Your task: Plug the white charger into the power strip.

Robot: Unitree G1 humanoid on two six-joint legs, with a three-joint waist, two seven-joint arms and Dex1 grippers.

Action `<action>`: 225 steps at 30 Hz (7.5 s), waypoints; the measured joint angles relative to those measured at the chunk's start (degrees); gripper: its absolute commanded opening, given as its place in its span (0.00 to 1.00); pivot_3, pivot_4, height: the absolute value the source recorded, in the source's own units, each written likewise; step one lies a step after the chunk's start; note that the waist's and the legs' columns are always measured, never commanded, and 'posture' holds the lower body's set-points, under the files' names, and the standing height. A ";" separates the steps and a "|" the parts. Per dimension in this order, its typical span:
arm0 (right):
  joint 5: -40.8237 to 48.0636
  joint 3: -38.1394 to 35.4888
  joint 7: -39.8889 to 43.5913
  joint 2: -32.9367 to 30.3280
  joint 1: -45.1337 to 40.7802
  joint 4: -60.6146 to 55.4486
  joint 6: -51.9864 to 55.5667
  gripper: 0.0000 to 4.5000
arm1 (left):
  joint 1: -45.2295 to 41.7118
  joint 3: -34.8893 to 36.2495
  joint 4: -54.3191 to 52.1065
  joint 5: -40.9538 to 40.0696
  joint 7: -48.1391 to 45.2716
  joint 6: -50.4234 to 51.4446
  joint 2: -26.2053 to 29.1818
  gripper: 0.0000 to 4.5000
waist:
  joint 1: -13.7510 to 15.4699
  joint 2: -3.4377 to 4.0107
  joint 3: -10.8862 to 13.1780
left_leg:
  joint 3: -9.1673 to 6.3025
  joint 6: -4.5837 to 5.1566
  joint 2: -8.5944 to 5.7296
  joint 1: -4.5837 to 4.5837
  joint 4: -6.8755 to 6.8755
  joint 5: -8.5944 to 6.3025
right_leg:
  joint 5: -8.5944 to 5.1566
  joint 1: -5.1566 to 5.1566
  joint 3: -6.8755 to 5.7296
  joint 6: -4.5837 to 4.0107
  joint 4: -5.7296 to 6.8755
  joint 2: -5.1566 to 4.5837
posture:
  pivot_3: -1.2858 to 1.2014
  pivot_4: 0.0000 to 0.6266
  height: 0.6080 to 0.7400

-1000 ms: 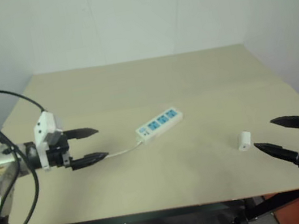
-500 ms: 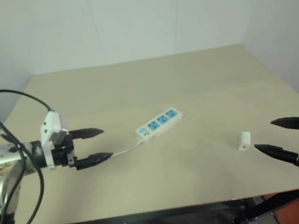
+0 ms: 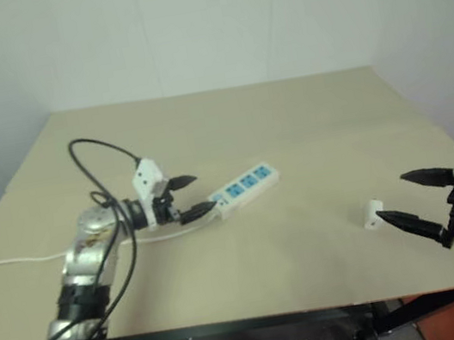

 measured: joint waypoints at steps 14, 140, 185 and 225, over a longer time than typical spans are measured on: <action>2.08 -0.22 -0.93 0.24 -0.17 -2.46 0.91 1.00 | -11.56 -2.02 38.85 11.84 6.30 -27.47 -11.55 0.99 | 0.37 -0.03 0.02 | -0.04 0.00 -0.07 -0.02 0.04 0.01 | -0.16 0.05 -0.01 0.38 -0.03 -0.04 | 0.52 0.24 1.00; -74.13 73.28 17.33 -3.19 -65.56 76.98 -105.34 0.79 | -0.58 -7.11 26.51 11.53 -22.95 -29.80 -7.61 0.73 | -1.71 0.20 -0.21 | -0.02 0.00 -0.10 1.15 -0.05 0.01 | -0.01 1.02 -0.02 -0.11 0.04 -0.13 | 0.52 0.24 1.00; -96.42 81.94 -3.45 -1.25 -75.06 86.61 -110.55 0.26 | 2.05 -7.46 21.87 10.67 -21.40 -27.51 -5.78 0.73 | -2.92 0.03 -0.30 | -0.02 0.00 -0.10 1.20 -0.09 0.01 | -0.04 1.03 -0.01 -0.12 0.05 -0.13 | 0.52 0.24 1.00; -10.99 53.49 9.51 27.02 -41.03 41.74 -22.86 0.26 | -2.34 -8.91 26.88 10.29 -23.73 -32.11 -6.04 0.73 | -1.50 0.19 -0.14 | -0.15 0.02 -0.03 0.11 0.05 0.00 | 0.00 0.03 -0.10 -0.09 0.21 -0.01 | 0.52 0.24 1.00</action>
